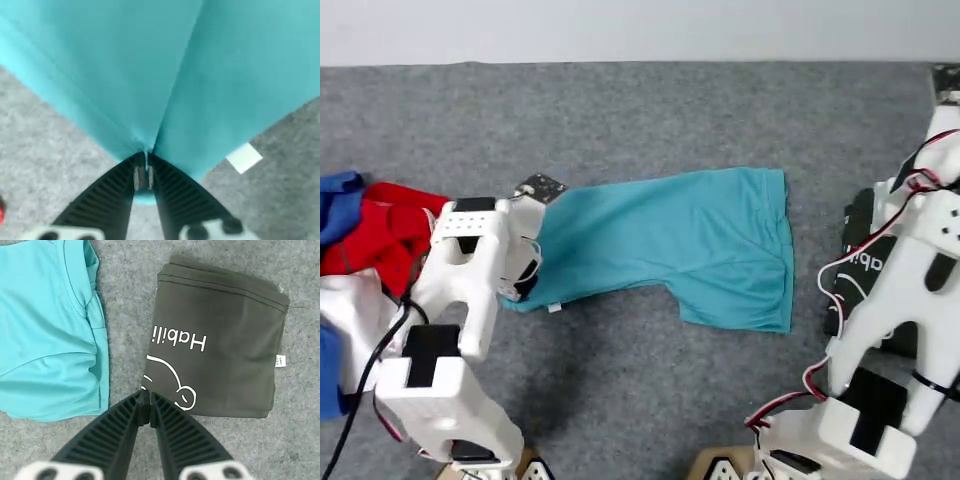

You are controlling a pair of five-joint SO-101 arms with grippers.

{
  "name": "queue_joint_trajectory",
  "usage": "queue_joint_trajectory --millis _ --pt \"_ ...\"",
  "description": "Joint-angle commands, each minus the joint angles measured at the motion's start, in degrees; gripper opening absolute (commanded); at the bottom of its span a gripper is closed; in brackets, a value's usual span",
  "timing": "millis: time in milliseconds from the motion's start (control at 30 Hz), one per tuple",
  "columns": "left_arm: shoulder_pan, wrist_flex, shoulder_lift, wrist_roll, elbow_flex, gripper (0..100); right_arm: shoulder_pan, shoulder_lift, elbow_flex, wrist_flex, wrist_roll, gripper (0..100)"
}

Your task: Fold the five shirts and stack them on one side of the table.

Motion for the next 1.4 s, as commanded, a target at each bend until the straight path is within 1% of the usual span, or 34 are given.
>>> queue_joint_trajectory --millis 0,167,300,400,567,733,833,900,967,1167,1300,1367 --pt "-1.67 1.32 -4.48 -0.79 -2.68 1 0.40 -3.03 -2.99 2.24 -0.18 1.0" --pt "-1.76 2.11 -11.96 -0.79 -6.20 1 0.40 -2.86 -2.99 2.24 -0.18 1.0" --pt "-1.67 2.29 -15.38 -0.62 -7.69 7 0.31 -2.68 -2.99 2.24 -0.26 1.0" --pt "-1.67 1.05 -16.18 -0.53 -7.69 10 -0.84 -2.68 -2.90 2.24 -0.26 1.0" --pt "-1.76 2.20 -16.70 -0.53 -7.69 12 -3.12 -2.68 -2.90 2.24 -0.35 1.0" --pt "-0.70 2.64 -16.79 -0.53 -7.96 12 -3.12 -2.95 -2.90 2.24 -0.26 1.0" --pt "3.43 2.64 -16.70 -0.53 -8.84 7 -1.27 -3.30 -2.99 2.33 -0.26 1.0" --pt "8.35 2.37 -16.70 -0.53 -8.92 3 0.48 -4.44 -2.99 2.33 -0.26 1.0" --pt "13.54 1.41 -16.44 -0.53 -9.19 2 2.42 -5.85 -2.99 2.33 -0.26 1.0" --pt "27.69 -3.60 -13.19 -0.53 -12.00 2 6.81 -8.48 -2.99 2.33 -0.26 1.0" --pt "34.64 -3.69 -6.33 -0.35 -17.27 9 8.84 -8.66 -2.90 2.33 -0.26 1.0" --pt "37.27 -3.69 -2.90 1.14 -19.82 12 9.54 -8.66 -2.90 2.33 -0.18 1.0"
